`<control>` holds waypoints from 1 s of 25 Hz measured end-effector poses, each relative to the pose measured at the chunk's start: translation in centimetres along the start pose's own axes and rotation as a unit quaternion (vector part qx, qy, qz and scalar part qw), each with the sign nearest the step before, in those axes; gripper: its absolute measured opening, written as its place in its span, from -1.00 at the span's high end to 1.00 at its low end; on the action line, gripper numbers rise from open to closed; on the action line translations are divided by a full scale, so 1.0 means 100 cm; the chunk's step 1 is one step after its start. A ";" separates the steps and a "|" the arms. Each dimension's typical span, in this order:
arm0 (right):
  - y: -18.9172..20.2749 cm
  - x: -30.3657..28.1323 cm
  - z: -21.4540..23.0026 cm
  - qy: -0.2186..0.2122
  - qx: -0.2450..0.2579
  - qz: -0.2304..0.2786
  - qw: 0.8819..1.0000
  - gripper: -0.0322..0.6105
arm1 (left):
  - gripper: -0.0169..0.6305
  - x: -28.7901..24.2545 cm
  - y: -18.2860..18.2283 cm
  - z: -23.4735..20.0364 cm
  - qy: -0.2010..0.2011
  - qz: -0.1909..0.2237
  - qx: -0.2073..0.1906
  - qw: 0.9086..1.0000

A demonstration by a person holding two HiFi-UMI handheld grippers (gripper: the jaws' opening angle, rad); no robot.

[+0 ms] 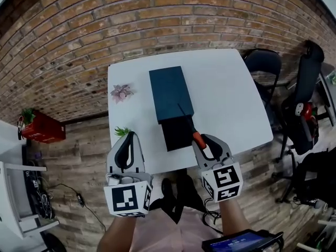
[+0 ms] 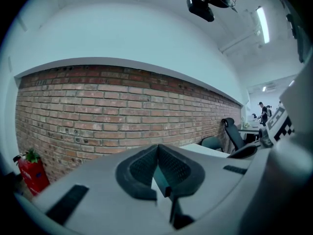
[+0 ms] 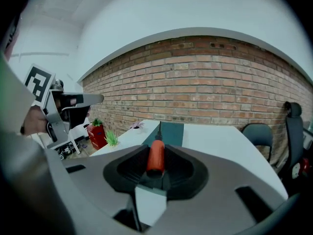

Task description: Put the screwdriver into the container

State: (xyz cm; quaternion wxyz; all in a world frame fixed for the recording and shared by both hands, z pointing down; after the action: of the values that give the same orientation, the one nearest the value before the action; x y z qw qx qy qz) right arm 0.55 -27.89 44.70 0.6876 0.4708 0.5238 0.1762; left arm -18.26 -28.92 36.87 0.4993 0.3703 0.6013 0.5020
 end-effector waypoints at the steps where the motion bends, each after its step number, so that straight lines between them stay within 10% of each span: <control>1: 0.009 0.001 -0.003 -0.002 -0.002 -0.008 1.000 0.56 | 0.91 0.002 0.006 0.001 0.002 -0.006 0.001 1.000; 25: 0.070 -0.049 -0.001 -0.073 0.014 -0.120 0.990 0.56 | 0.91 -0.008 0.045 -0.003 -0.040 -0.055 0.009 0.998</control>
State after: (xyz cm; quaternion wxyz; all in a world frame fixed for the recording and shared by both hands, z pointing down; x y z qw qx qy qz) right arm 0.29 -27.99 53.25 0.7336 0.4254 0.5275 0.0506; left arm -18.58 -28.78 41.44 0.5465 0.3607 0.6052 0.4528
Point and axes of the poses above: the fingertips, and each gripper's own axes: x backward along the fingers, z to its right, y out of its underside, the point moved 1 cm from there along x, backward along the fingers, and after that the axes turned 5 degrees about -z, right-handed, at the moved point
